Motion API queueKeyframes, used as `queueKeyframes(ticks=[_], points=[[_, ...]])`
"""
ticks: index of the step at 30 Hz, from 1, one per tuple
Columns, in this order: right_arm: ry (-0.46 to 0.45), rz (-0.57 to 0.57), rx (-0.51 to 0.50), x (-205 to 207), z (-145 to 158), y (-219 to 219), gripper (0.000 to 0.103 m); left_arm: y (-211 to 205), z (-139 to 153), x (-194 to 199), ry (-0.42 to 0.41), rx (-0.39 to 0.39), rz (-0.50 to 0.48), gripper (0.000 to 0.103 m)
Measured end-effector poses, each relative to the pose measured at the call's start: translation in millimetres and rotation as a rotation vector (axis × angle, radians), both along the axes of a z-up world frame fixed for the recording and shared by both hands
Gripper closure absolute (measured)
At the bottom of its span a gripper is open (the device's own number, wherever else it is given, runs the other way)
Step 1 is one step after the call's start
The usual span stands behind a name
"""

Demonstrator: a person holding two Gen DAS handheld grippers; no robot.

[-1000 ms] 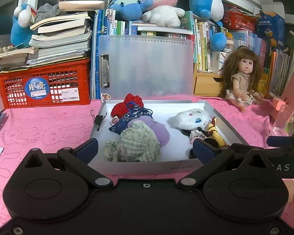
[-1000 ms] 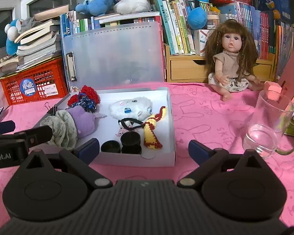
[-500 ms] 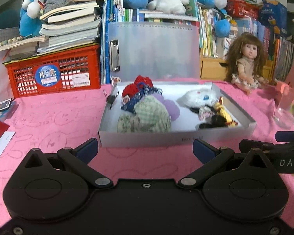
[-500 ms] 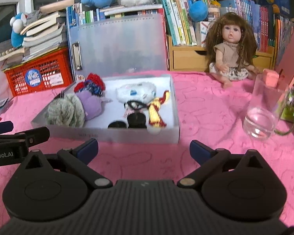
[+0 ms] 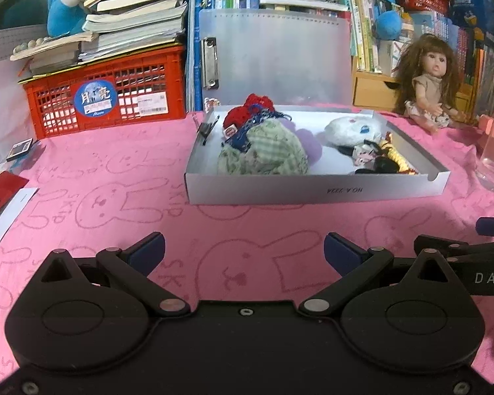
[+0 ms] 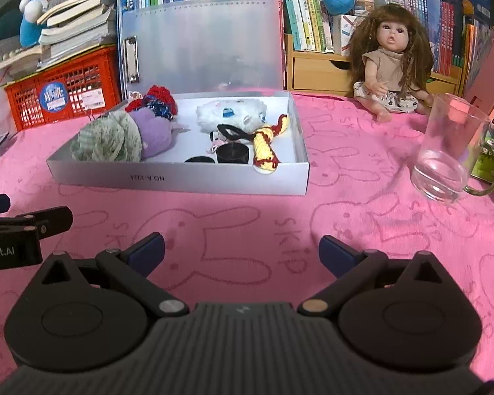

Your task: Organize objects

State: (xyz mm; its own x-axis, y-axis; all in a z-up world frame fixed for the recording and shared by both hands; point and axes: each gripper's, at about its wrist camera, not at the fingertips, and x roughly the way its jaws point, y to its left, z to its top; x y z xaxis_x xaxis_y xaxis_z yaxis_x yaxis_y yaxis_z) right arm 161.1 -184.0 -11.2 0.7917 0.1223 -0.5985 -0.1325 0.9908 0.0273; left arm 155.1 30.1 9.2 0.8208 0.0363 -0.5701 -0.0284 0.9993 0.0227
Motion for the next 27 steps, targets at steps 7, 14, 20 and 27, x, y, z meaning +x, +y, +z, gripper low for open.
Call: queueKeyframes(ticks=[7,14,20,27], points=[[0.006,-0.004,-0.034,2.2,-7.2,4.4,0.0,3.2,-9.4,5.4,0.041,0.0,0.03,0.0],[0.015,0.005,-0.047,5.0,-8.5,8.4,0.0,10.8,-14.7,12.3,0.086,-0.031,0.061,0.0],[0.018,0.007,-0.044,5.5,-9.0,7.6,0.0,10.3,-15.6,12.5,0.089,-0.024,0.061,0.0],[0.018,0.007,-0.044,5.7,-9.1,7.6,0.0,9.3,-15.9,13.2,0.091,-0.021,0.061,0.0]])
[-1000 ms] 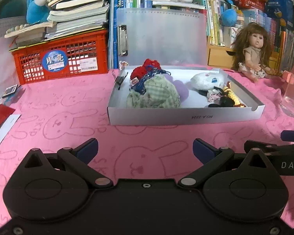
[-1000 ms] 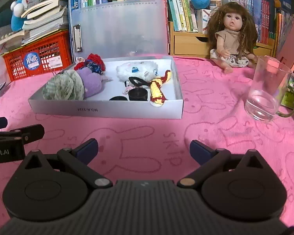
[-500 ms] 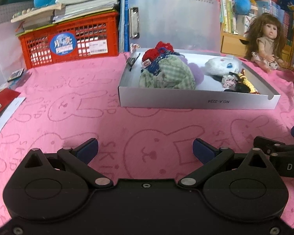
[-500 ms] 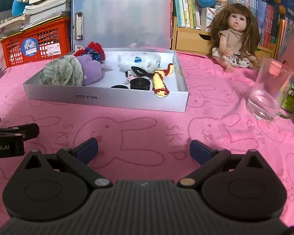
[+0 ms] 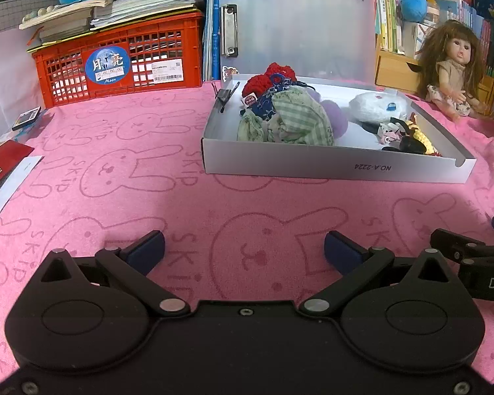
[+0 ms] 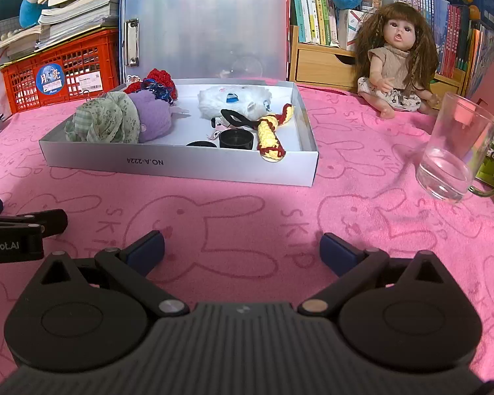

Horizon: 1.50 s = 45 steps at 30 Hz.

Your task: Organize objects

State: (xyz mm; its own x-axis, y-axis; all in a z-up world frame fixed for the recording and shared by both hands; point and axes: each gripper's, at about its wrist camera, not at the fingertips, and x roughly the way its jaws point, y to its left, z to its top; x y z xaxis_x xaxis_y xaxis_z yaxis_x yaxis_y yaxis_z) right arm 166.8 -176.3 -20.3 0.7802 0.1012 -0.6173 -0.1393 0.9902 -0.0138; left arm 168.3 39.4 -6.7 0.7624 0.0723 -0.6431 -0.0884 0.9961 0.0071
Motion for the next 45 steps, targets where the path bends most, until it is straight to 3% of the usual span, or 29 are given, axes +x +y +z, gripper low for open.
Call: queueKeyframes(ticks=[45], points=[[-0.011,0.0,0.003,-4.3,-1.0,0.3,0.0,-0.1,-0.2,1.1,0.001,0.001,0.001,0.0]])
